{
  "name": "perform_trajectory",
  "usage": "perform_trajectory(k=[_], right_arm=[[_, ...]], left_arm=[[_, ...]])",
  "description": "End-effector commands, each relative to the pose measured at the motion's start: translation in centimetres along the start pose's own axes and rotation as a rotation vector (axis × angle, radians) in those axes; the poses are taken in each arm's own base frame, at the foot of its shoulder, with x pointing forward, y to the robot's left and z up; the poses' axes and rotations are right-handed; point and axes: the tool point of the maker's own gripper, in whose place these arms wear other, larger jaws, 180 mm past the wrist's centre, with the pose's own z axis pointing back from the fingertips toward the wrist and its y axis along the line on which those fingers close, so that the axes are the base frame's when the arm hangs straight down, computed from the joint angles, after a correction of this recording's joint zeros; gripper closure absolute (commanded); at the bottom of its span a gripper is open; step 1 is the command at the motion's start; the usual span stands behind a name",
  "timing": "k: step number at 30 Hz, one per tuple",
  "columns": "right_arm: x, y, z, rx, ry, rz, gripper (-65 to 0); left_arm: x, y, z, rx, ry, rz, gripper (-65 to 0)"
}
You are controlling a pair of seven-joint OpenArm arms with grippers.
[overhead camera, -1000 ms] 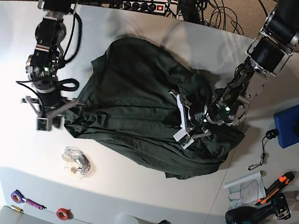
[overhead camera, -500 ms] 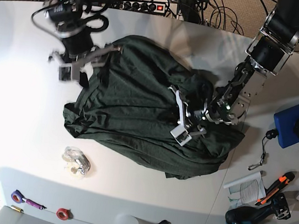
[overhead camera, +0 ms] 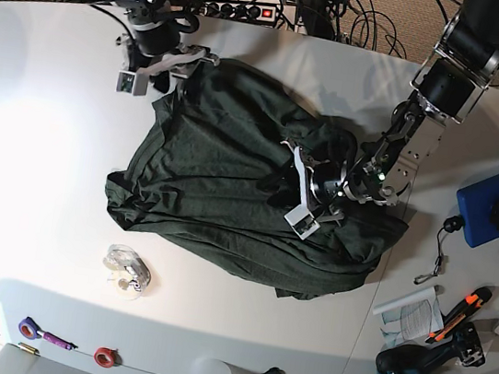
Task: Layout the t-shirt on the table in an organized manner, then fold the t-shirt properly
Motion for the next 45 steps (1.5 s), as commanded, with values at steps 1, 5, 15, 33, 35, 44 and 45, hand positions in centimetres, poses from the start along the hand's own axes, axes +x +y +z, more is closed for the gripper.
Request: perform_trajectory(k=[1,5,15,33,35,44,45], right_arm=[[1.0,0.5,-0.3,0.019,-0.043,-0.025,-32.7],[-0.3,0.5,-2.3,0.020,-0.009,-0.089,-32.7],[-0.7,-0.1,-5.5,0.013,0.022,-0.128,0.0],[7.0,-10.3,0.1,-0.258,-0.185,-0.012,0.0],[6.9,-10.2,0.1,-0.257,-0.182,-0.012,0.0],[6.9,-10.2,0.1,-0.257,-0.180,-0.013,0.0],[6.9,-10.2,0.1,-0.257,-0.179,-0.013,0.0]], left_arm=[[2.5,0.4,0.2,-0.001,-0.066,-0.017,-21.1],[2.5,0.4,0.2,-0.001,-0.065,-0.017,-21.1],[3.6,0.5,0.7,-0.012,-0.117,0.034,-21.1],[4.0,4.8,12.4,-0.027,-0.102,0.144,-21.2],[2.2,4.3,12.4,-0.031,-0.069,0.171,-22.8],[-0.5,4.2,12.3,0.025,-0.043,0.153,-41.3],[-0.7,4.6,12.2,0.052,-0.034,0.120,-41.3]])
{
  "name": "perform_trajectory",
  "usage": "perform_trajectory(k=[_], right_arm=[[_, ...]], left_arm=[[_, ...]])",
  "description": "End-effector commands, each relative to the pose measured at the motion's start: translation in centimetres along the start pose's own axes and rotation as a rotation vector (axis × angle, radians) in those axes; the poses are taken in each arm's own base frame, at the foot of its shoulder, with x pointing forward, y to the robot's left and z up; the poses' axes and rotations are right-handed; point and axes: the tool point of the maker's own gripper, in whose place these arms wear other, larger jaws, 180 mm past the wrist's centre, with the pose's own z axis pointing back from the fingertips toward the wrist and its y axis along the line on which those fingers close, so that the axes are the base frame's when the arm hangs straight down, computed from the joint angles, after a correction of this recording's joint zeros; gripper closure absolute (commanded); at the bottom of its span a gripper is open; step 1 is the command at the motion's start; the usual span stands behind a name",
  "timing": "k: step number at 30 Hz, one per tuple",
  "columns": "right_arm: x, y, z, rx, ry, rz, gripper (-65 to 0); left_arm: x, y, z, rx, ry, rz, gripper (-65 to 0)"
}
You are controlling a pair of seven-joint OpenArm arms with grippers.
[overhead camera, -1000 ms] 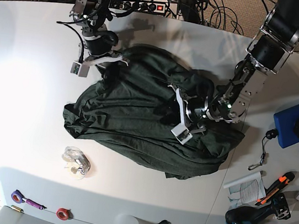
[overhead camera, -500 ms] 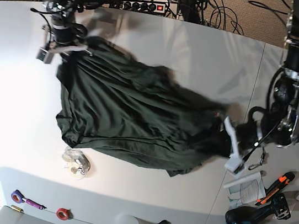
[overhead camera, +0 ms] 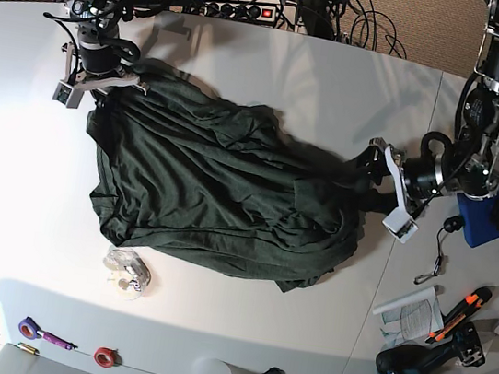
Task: Layout the t-shirt on the table in an organized manner, then fold the t-shirt properly
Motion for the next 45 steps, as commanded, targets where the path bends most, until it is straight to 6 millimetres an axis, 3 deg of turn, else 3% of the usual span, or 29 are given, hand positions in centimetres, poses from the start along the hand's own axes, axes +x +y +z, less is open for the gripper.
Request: perform_trajectory(k=[1,6,10,15,21,23,27,33,40,43,45], right_arm=[[1.4,0.2,0.2,0.009,-0.049,0.006,0.0],[1.4,0.2,0.2,0.009,-0.049,0.006,0.0],[1.4,0.2,0.2,0.009,-0.049,0.007,0.0],[1.4,0.2,0.2,0.009,-0.048,0.006,0.0],[1.4,0.2,0.2,0.009,-0.047,0.007,0.0],[1.4,0.2,0.2,0.009,-0.045,0.007,0.0],[1.4,0.2,0.2,0.009,-0.045,0.007,0.0],[1.3,0.2,0.2,0.009,-0.043,0.007,0.0],[1.3,0.2,0.2,0.009,-0.041,0.007,0.0],[1.3,0.2,0.2,0.009,-0.040,0.007,0.0],[1.2,0.1,0.2,0.007,-0.039,0.009,0.0]], left_arm=[[2.0,0.5,0.5,0.018,-0.058,-0.047,-41.3],[1.6,0.9,0.5,0.060,-0.028,-0.130,-41.2],[2.2,-0.8,0.8,0.077,-0.019,-0.272,-36.2],[3.4,-2.7,1.5,0.114,-0.040,-0.461,-35.8],[2.2,-1.0,1.7,0.243,0.001,-0.577,-35.8],[1.7,-0.4,1.4,0.307,0.028,-0.630,-35.8],[0.4,-1.4,-0.4,0.358,0.078,-0.751,-34.7],[1.0,-3.3,-2.2,0.375,0.042,-0.814,-34.2],[3.7,-1.7,-1.8,0.459,-0.009,-0.780,-17.0],[4.3,-1.6,-1.8,0.462,-0.020,-0.781,0.0],[4.5,-1.6,-1.9,0.460,-0.026,-0.780,0.0]])
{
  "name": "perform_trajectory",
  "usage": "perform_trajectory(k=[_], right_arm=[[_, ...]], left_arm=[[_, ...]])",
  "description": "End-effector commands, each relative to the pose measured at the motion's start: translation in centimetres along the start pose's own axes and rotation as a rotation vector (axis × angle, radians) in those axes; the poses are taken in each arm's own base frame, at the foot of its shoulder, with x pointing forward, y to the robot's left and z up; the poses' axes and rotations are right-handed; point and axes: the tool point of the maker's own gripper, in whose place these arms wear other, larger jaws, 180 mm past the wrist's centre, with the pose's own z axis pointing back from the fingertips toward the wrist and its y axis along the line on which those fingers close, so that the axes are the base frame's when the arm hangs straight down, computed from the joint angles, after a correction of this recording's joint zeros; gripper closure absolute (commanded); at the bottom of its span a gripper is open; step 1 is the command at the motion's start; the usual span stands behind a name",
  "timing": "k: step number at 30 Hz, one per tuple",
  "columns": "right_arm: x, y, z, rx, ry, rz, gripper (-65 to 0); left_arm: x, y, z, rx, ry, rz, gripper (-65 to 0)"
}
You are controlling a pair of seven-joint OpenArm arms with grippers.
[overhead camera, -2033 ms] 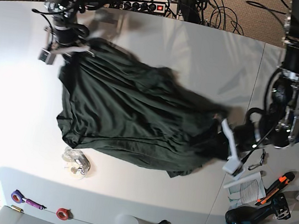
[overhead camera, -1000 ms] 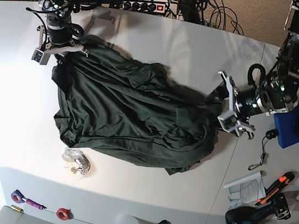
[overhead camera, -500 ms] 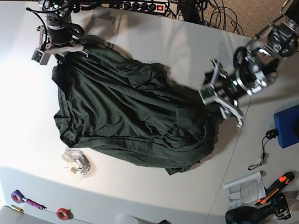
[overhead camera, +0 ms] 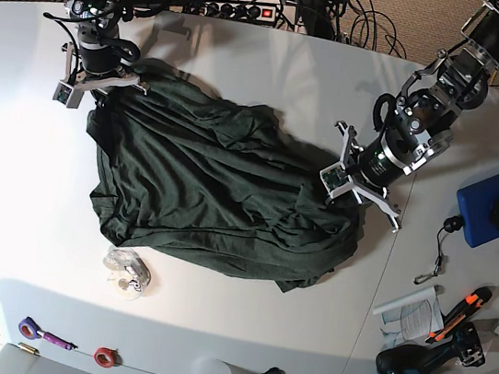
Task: Layout the t-shirt on the table in an organized manner, then fold the t-shirt properly
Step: 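Open the left gripper and raise it off the shirt, then grasp the shirt hem with the left gripper and drag it outward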
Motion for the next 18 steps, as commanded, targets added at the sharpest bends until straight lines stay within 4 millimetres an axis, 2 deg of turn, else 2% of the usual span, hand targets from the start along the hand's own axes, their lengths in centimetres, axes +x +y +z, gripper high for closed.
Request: perform_trajectory(k=[1,3,5,9,13,15,18], right_arm=[[1.3,0.1,0.2,0.006,-0.040,0.009,0.0],[1.3,0.1,0.2,0.006,-0.039,0.009,0.0],[1.2,0.1,0.2,0.006,-0.039,0.009,0.0],[1.2,0.1,0.2,0.006,-0.036,0.009,0.0],[1.1,0.1,0.2,0.006,-0.032,0.009,0.0],[1.0,0.1,0.2,0.006,-0.028,0.009,0.0],[1.0,0.0,0.2,0.004,-0.027,0.009,0.0]], left_arm=[[1.3,1.5,0.1,0.036,-0.048,-0.010,0.0],[1.7,2.0,0.0,0.046,-0.060,-0.017,0.0],[2.5,3.6,-0.3,0.073,-0.075,-0.038,0.0],[4.8,8.6,-0.6,0.172,-0.117,-0.049,0.0],[7.1,12.7,-0.9,0.228,-0.163,-0.046,0.0],[7.3,14.7,-1.4,0.253,-0.161,-0.042,0.0],[6.5,17.9,-2.4,0.294,-0.135,-0.035,0.0]])
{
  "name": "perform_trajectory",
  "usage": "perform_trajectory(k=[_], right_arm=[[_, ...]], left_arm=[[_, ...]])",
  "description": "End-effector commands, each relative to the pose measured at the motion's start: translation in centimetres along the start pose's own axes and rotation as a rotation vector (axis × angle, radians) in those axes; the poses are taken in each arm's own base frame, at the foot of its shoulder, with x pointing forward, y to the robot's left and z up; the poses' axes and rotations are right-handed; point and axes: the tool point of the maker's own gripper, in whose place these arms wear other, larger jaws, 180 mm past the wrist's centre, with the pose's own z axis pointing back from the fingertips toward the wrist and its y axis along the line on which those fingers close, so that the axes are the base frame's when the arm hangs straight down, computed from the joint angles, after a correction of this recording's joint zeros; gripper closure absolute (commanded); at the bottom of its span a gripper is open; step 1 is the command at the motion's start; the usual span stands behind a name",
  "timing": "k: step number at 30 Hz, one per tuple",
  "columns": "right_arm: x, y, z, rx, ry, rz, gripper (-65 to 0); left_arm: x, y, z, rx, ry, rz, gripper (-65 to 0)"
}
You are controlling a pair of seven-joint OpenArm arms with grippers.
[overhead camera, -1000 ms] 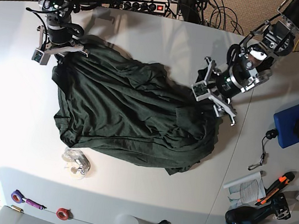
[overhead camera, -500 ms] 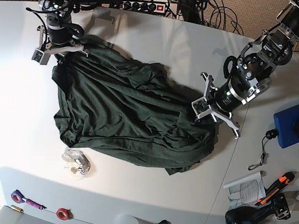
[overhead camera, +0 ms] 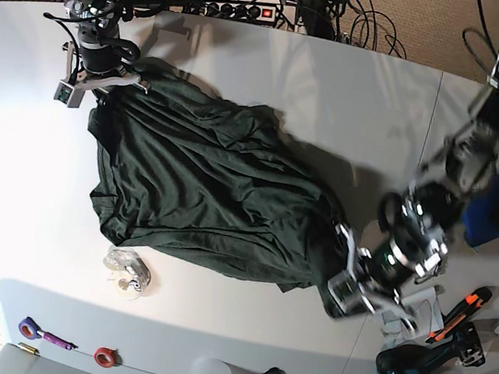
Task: Layout the t-shirt on the table in an organized manner, then fold the t-shirt properly
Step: 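Grasp the shirt hem with the left gripper and drag it outward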
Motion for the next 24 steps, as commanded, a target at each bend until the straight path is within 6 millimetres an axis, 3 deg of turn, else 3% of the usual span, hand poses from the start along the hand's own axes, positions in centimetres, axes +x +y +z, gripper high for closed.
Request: perform_trajectory(k=[1,4,7,14,18,24], right_arm=[[1.3,0.1,0.2,0.005,-0.047,0.009,0.0],[1.3,0.1,0.2,0.005,-0.046,0.008,0.0],[1.3,0.1,0.2,0.005,-0.047,0.008,0.0],[1.3,0.1,0.2,0.006,-0.047,0.009,0.0],[1.2,-0.2,0.2,-0.009,-0.041,0.028,0.0],[1.1,-0.4,0.2,-0.024,-0.035,0.049,0.0]], left_arm=[[1.0,3.3,-0.6,0.068,-0.028,-0.005,0.0],[-0.4,7.2,-2.2,0.113,0.024,0.048,0.0],[-0.1,10.6,-3.3,0.123,0.032,0.098,0.0],[5.1,16.9,-3.6,0.172,-0.050,0.174,0.0],[6.7,18.8,-3.3,0.198,-0.058,0.174,0.0],[6.5,19.3,-3.2,0.168,0.018,0.150,0.0]])
